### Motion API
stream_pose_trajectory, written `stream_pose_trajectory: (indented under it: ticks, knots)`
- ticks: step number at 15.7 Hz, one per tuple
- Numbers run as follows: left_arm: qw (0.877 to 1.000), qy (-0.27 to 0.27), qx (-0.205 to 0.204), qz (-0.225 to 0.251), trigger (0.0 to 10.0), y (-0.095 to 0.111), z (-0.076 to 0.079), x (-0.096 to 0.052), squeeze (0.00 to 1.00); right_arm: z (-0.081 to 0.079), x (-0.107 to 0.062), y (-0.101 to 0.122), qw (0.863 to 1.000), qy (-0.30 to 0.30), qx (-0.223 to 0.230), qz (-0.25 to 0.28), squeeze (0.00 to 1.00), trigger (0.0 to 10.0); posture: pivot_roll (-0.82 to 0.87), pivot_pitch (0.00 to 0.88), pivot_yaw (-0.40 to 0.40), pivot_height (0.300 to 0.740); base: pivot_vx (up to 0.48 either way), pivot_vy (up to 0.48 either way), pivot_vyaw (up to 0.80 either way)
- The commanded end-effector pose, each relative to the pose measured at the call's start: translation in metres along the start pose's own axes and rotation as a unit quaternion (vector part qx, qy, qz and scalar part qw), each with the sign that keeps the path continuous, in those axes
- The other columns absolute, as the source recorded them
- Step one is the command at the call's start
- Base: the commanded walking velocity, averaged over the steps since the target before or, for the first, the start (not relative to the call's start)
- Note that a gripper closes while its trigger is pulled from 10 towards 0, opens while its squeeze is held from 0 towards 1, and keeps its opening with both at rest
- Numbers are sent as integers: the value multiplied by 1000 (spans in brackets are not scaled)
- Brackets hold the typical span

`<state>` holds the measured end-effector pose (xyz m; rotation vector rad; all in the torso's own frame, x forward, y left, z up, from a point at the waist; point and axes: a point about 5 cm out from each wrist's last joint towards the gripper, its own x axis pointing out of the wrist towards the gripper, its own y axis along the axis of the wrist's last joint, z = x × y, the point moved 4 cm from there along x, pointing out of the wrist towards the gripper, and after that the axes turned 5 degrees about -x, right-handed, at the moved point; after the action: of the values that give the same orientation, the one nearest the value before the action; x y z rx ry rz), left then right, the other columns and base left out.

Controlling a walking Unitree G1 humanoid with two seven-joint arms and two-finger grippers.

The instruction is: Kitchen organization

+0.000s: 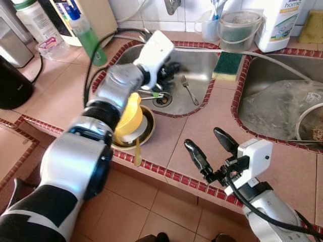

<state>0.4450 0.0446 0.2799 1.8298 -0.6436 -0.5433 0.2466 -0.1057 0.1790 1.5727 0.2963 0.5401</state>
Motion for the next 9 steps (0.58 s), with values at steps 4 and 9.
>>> stream_pose_trajectory:
  ticks: [4,9]
  knots:
    - [999,-16,-32,-3,10000,-8,-15,-26,0,1,5,-5,1000,17,0,0,0,10000,-201,127,183,740,0,0,0]
    - [1000,-12,-1,-20,10000,-9,-24,-64,0,4,6,-8,999,34,-12,-4,0,10000,-197,100,160,740,0,0,0]
